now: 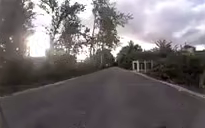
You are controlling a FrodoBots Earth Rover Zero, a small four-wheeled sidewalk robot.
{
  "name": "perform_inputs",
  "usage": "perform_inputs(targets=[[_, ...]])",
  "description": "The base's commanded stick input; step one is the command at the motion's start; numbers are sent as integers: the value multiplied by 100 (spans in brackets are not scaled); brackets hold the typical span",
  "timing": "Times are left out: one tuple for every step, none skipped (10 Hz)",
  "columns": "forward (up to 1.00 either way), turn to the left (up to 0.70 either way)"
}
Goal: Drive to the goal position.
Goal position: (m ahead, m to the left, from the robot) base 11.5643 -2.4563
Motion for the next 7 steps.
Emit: perform_inputs(targets=[[70,0],[70,0],[70,0],[70,0],[70,0],[70,0],[70,0]])
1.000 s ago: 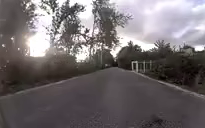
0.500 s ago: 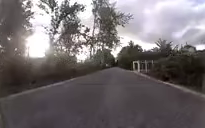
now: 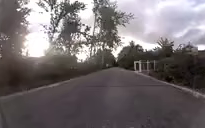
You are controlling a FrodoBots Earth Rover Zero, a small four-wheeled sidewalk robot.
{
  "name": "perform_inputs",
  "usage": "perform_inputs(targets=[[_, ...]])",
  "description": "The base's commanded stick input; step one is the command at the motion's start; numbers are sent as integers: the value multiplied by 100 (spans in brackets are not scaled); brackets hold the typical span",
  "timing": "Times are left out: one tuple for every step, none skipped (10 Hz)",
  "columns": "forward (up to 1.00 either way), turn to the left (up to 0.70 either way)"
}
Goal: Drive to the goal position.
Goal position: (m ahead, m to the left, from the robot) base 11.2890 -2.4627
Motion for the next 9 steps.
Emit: perform_inputs(targets=[[70,0],[70,0],[70,0],[70,0],[70,0],[70,0],[70,0],[70,0],[70,0]])
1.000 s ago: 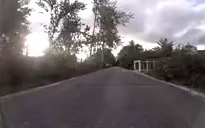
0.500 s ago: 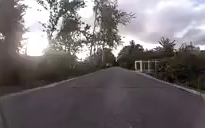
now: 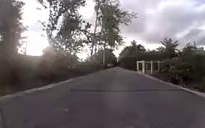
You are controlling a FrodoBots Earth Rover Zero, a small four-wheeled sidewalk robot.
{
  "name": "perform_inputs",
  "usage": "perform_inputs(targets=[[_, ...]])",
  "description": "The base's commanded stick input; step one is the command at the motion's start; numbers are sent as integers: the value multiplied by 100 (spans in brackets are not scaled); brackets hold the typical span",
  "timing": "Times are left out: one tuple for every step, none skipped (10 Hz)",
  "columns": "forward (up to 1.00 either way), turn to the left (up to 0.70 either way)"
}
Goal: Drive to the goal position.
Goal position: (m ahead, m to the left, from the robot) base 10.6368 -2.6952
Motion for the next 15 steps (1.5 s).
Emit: perform_inputs(targets=[[70,0],[70,0],[70,0],[70,0],[70,0],[70,0],[70,0],[70,0],[70,0],[70,0],[70,0],[70,0],[70,0],[70,0],[70,0]])
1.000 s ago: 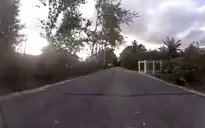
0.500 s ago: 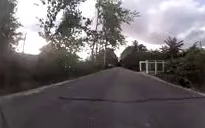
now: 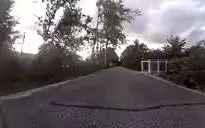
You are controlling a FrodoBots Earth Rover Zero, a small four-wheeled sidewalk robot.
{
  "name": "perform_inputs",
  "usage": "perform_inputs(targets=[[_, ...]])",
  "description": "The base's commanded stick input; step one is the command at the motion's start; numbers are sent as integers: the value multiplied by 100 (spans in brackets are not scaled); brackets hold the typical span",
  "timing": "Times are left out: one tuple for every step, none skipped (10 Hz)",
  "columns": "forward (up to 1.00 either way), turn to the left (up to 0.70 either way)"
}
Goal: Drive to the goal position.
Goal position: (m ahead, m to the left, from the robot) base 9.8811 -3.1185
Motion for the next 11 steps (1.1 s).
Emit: perform_inputs(targets=[[70,0],[70,0],[70,0],[70,0],[70,0],[70,0],[70,0],[70,0],[70,0],[70,0],[70,0]])
